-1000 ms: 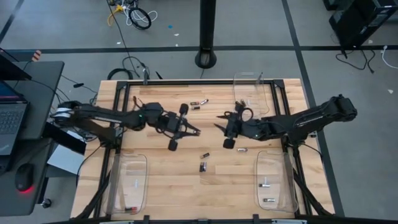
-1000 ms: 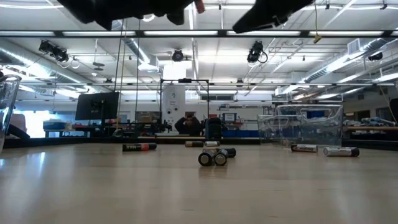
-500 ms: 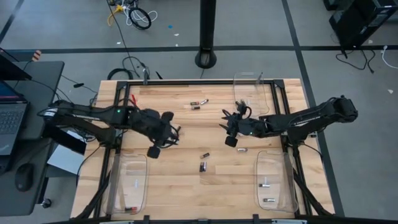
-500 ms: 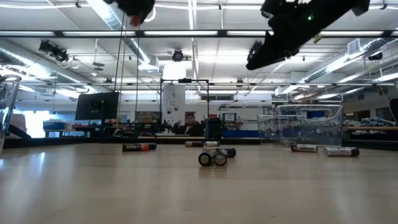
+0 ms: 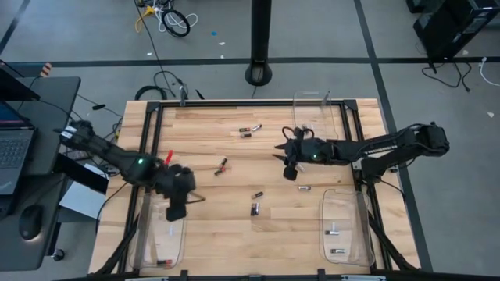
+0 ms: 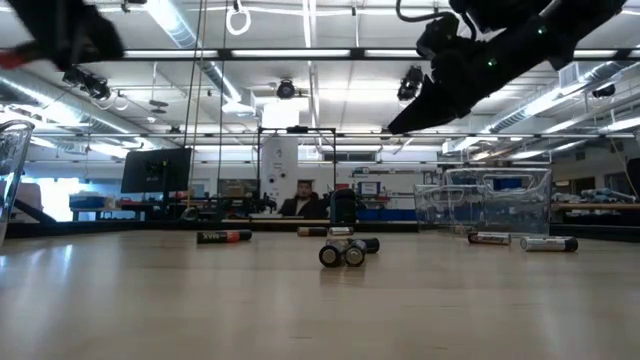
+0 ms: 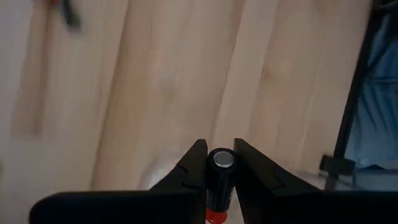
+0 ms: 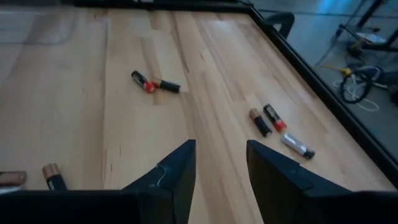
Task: Sort batteries
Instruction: Put the orange battery into the bottom left transparent bin
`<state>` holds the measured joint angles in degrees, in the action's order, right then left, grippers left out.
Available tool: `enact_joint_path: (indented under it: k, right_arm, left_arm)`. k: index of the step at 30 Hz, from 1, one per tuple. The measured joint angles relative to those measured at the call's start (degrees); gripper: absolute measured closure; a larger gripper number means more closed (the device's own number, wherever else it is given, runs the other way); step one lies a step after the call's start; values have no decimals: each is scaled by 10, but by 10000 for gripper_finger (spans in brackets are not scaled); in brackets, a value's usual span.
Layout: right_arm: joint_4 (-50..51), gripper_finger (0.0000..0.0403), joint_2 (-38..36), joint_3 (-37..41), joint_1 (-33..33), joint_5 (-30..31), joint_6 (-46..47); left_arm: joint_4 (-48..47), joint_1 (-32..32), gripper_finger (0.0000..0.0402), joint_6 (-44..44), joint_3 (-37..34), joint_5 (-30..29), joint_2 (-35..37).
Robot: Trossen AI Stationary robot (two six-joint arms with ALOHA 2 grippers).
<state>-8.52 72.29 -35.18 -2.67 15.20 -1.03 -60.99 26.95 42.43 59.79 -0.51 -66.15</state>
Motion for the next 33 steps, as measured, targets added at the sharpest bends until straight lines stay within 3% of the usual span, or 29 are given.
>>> enact_joint_path:
  k: [8,12,18,24,33]
  right_arm:
    - [-26,251,0,0,-53,-75,-37]
    - [-17,251,0,0,-59,-78,-31]
    - [-17,251,0,0,-55,-79,-20]
    - [-17,251,0,0,-55,-79,-1]
    - [-20,251,0,0,-55,-79,0]
  left_arm:
    - [-51,123,343,201,-27,-35,0]
    - [-44,147,343,245,-74,-7,0]
    - [9,156,343,225,-146,23,1]
    - [48,156,343,204,-201,92,2]
    - [105,156,343,184,-225,86,2]
